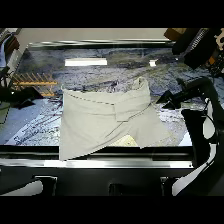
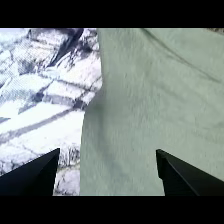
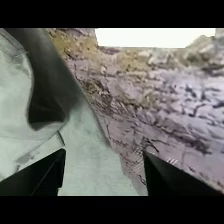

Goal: Fold the clothes and pants, and hang the long-sleeved shirts on hangers.

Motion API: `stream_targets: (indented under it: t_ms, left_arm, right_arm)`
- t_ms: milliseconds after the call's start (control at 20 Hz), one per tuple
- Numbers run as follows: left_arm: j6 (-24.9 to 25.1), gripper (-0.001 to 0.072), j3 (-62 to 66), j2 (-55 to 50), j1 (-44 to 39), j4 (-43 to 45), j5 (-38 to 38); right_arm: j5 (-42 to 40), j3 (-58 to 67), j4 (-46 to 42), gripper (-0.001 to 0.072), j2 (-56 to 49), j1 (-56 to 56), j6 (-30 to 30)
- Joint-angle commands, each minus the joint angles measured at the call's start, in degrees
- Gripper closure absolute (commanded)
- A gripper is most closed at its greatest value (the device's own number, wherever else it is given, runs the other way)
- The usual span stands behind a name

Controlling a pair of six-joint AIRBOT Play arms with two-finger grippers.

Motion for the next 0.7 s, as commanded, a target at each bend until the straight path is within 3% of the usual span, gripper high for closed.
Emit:
stream_targets:
  t_ms: [0, 150, 350, 400, 500, 650]
  left_arm:
    - [1.46, 0.0001, -14.12, 11.43, 4.66, -3.06, 0.9]
    - [1.49, 0.0001, -20.44, 17.16, 9.88, -5.86, 0.96]
    - [1.51, 0.0001, -27.19, 22.56, 16.11, -6.38, -0.98]
    - [1.53, 0.0001, -29.09, 23.58, 17.27, -6.36, -1.55]
    - [1.33, 0.0001, -33.81, 25.57, 18.16, -6.36, -2.05]
    - [-1.05, 0.0001, -41.94, 26.34, 17.86, -6.25, -6.14]
  right_arm:
    - [0.74, -0.81, 0.96, 0.0154, -2.6, 2.01, -1.53]
    - [0.59, -0.83, 0.7, 0.0175, -3.76, 2.97, -1.51]
    - [-0.39, -0.83, -1.6, 0.0306, -3.89, 4.98, -1.46]
    - [-0.33, -0.81, -2.25, 0.0373, -3.89, 5.51, -1.46]
    - [-0.94, -0.81, -2.71, 0.0631, -3.78, 5.77, -1.46]
    - [-2.23, -0.81, -4.13, 0.066, -2.01, 5.75, -0.81]
